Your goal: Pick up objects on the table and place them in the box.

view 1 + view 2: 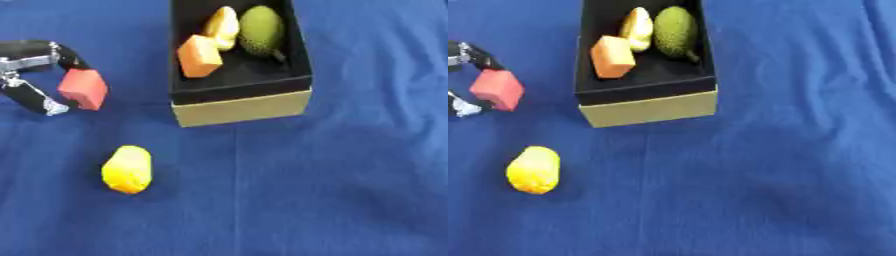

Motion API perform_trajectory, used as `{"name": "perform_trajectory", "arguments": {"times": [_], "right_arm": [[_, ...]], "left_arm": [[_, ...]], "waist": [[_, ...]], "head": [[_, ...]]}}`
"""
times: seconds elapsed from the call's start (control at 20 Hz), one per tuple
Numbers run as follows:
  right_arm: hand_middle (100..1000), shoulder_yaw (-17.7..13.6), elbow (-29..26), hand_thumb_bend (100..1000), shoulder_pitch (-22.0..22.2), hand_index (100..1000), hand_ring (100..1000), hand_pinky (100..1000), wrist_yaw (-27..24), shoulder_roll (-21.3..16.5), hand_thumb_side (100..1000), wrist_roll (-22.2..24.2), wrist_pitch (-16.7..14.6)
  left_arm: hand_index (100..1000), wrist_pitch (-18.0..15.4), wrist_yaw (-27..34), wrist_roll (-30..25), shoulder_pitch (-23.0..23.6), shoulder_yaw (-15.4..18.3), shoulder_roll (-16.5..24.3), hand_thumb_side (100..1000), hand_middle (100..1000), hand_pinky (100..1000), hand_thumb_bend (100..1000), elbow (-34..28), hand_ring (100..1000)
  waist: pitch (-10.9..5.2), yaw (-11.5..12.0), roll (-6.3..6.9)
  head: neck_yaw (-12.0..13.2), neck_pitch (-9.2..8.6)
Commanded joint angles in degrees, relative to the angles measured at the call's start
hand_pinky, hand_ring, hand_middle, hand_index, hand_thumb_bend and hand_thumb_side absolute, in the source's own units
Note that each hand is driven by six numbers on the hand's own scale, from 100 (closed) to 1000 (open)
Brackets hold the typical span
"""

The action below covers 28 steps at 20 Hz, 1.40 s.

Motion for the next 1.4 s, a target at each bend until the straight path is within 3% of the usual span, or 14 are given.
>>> {"name": "perform_trajectory", "arguments": {"times": [0.05,0.25,0.5,0.75,1.0,1.35,1.4], "right_arm": [[731,-0.3,-0.6,100,0.1,824,785,773,0.0,-0.6,527,-0.1,0.2],[733,-0.2,-0.6,100,0.5,825,787,775,0.2,-1.0,526,0.0,-0.3],[734,0.2,-0.6,100,-0.2,825,787,776,-0.6,-2.1,526,1.1,-1.1],[734,0.2,-0.6,100,-1.8,825,787,776,-2.7,-2.8,527,2.6,-1.4],[733,0.0,-0.6,100,-2.8,824,787,776,-4.4,-2.8,528,4.0,-1.2],[733,-0.3,-0.6,100,-3.8,823,787,775,-6.0,-2.6,530,5.0,-0.8],[733,-0.3,-0.6,100,-3.8,823,787,775,-6.2,-2.5,531,5.1,-0.8]], "left_arm": [[691,0.1,2.8,0.5,-1.9,1.1,1.9,100,557,786,100,-3.3,642],[700,1.1,7.2,1.3,-6.0,0.9,1.7,100,559,789,100,-8.2,638],[704,2.3,12.8,2.4,-14.0,-3.0,-1.4,100,555,791,100,-11.4,630],[711,2.8,12.9,0.9,-19.3,-6.8,-5.4,100,563,795,100,-10.6,638],[719,2.9,11.7,-0.4,-21.4,-8.1,-8.5,100,568,802,100,-8.4,643],[750,2.6,7.5,-2.5,-21.4,-9.7,-11.9,100,606,819,100,-4.1,683],[768,2.5,6.0,-2.4,-21.2,-9.6,-12.2,100,627,829,147,-3.2,709]], "waist": [[-1.42,0.1,-0.03],[-2.05,0.0,0.1],[-2.86,-1.3,0.72],[-2.72,-3.8,1.79],[-2.25,-5.7,2.85],[-1.82,-6.9,3.34],[-1.82,-6.9,3.34]], "head": [[-0.3,-0.31],[-0.4,0.02],[0.8,0.07],[2.5,-0.8],[3.5,-1.25],[3.8,-1.36],[3.7,-1.35]]}}
